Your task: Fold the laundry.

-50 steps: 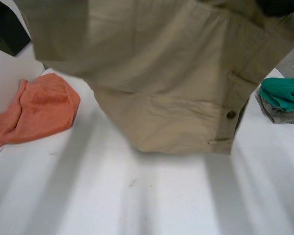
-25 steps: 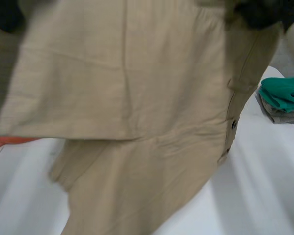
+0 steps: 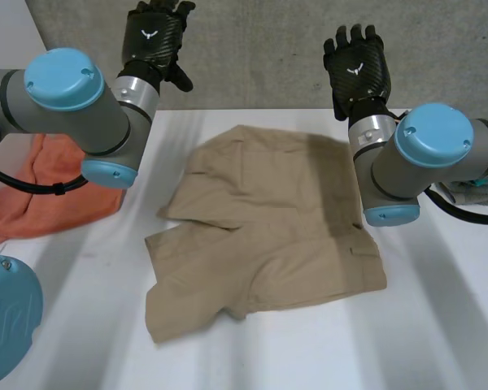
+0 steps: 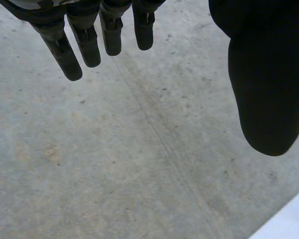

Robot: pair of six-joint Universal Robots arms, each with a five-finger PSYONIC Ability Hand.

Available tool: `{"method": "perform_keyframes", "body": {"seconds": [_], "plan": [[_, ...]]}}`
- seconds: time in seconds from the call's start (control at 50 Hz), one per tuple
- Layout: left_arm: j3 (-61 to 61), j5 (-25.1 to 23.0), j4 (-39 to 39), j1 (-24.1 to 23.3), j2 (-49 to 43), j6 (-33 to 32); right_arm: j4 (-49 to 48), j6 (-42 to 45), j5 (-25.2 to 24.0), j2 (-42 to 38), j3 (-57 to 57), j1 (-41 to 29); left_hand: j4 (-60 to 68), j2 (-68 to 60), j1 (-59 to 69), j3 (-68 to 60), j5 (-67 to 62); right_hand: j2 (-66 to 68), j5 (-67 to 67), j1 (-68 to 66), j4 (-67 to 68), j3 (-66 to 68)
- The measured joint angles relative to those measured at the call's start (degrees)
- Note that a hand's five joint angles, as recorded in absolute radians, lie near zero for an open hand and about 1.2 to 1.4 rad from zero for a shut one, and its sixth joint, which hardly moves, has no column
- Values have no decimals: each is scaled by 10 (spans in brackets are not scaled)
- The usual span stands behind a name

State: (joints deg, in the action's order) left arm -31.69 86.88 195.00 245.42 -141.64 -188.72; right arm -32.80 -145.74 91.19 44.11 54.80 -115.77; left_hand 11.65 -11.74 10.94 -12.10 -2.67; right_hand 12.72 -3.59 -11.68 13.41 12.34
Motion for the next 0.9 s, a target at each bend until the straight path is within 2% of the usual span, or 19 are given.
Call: {"method": "perform_keyframes", "body": {"seconds": [0.08,0.26,0.4,0.42,0.46,0.52,0.54,0.6,0.64,0.66,0.72,0.9], "plan": [[-32,15,7,-1,27,0,25,-1,0,19,10,8,0,0,0,0,0,0,0,0,0,0],[-235,24,4,-6,180,-3,177,-5,-21,164,107,34,0,0,0,0,0,0,0,0,0,0],[-470,23,-64,-38,345,-6,364,-18,-58,258,225,56,1,-1,2,-1,0,0,0,0,0,0],[-470,23,-64,-38,345,-6,364,-18,-58,258,225,56,1,-1,2,-1,0,0,0,0,0,0],[-553,24,-109,-64,390,-5,422,-35,-72,279,271,68,26,-28,34,-22,-20,0,0,0,0,0],[-619,25,-144,-86,419,-3,454,-49,-90,290,316,79,55,-53,67,-48,-47,0,0,0,0,0],[-647,26,-157,-94,428,-2,459,-53,-102,292,337,85,98,-98,112,-93,-88,0,0,0,0,0],[-696,27,-174,-107,441,0,456,-58,-130,294,378,98,120,-120,131,-115,-113,0,0,0,0,0],[-696,27,-174,-107,441,0,456,-58,-130,294,378,98,120,-120,131,-115,-113,0,0,0,0,0],[-740,28,-181,-115,447,1,433,-59,-162,294,419,113,129,-127,134,-123,-121,1,0,0,0,1],[-774,28,-177,-117,446,2,393,-59,-190,291,456,127,129,-127,134,-124,-123,2,-3,-3,2,4],[-807,40,-114,-105,415,3,278,-56,-215,265,503,134,129,-127,134,-124,-123,69,-59,-52,64,77]]}}
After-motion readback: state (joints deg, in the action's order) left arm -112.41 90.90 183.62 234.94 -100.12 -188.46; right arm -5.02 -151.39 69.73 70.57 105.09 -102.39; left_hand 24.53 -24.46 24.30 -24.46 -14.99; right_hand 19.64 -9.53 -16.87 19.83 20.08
